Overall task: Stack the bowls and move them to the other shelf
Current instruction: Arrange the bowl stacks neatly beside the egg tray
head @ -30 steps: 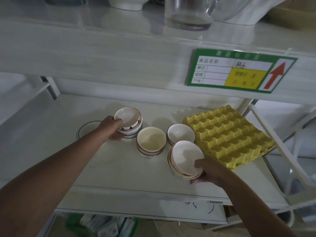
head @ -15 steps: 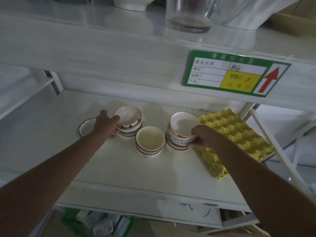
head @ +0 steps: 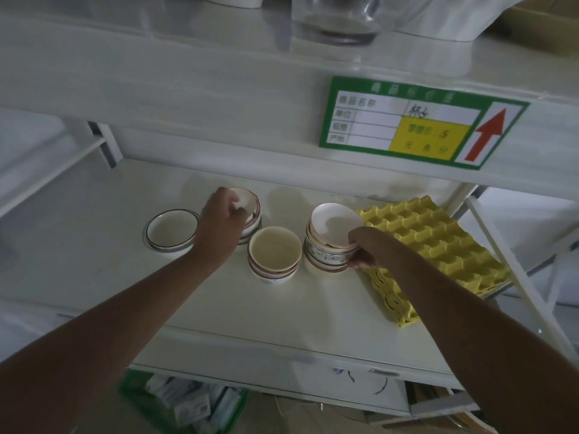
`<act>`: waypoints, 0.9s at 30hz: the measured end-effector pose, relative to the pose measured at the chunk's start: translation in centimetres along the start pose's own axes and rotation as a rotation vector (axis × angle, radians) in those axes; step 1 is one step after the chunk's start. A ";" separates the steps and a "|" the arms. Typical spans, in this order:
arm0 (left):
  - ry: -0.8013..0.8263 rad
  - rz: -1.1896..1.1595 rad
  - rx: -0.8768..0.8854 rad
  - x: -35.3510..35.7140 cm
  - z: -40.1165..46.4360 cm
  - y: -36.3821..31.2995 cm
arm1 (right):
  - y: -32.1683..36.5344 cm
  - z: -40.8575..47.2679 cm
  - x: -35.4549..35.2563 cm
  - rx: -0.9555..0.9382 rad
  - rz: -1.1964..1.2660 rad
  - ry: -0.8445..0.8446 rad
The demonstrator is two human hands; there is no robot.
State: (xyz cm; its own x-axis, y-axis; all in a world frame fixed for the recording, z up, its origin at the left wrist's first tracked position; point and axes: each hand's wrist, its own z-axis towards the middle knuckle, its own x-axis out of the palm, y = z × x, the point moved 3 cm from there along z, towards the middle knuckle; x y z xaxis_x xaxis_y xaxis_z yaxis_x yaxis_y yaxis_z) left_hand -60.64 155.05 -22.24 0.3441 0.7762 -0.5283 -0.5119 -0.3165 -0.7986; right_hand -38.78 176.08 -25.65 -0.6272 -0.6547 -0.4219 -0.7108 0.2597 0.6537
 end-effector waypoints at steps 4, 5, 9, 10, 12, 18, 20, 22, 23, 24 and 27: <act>0.395 -0.133 -0.089 5.6 -1.0 -4.7 | -0.3 -0.2 -0.2 -0.021 -0.038 0.032; 0.458 -0.098 -0.080 7.0 -1.1 -5.7 | -0.3 -0.2 -0.3 -0.023 -0.023 0.024; 0.575 -0.050 -0.198 11.2 -1.0 -7.4 | -1.3 -0.1 -0.7 -0.085 0.103 -0.014; 0.590 -0.062 -0.250 11.9 -0.9 -7.2 | -1.7 -0.1 -0.6 -0.101 0.144 -0.008; 0.602 -0.106 -0.324 13.0 -0.8 -6.7 | -2.3 -0.4 -0.3 -0.140 0.263 0.009; 0.600 -0.102 -0.341 14.1 -1.2 -6.2 | -3.3 -0.1 1.6 -0.337 0.506 -0.004; 0.596 -0.075 -0.324 14.2 -1.1 -6.1 | -3.4 0.3 1.7 -0.334 0.513 -0.041; 0.588 -0.036 -0.304 14.3 -1.0 -6.2 | -3.1 -0.1 1.7 -0.343 0.499 -0.040; 0.583 -0.023 -0.297 14.3 -1.1 -6.2 | -3.1 -0.1 1.6 -0.342 0.494 -0.033; 0.578 -0.018 -0.290 14.3 -1.1 -6.2 | -3.1 -0.1 1.6 -0.345 0.483 -0.038; 0.575 0.008 -0.275 14.5 -1.2 -6.1 | -3.1 0.3 1.3 -0.327 0.427 -0.065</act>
State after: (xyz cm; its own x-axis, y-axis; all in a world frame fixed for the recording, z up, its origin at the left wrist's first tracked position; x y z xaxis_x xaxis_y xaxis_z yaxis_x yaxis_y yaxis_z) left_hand -51.60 167.61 -25.33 0.7479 0.3804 -0.5440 -0.3220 -0.5088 -0.7984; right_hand -37.52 174.64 -28.46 -0.8642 -0.4916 -0.1069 -0.2586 0.2519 0.9326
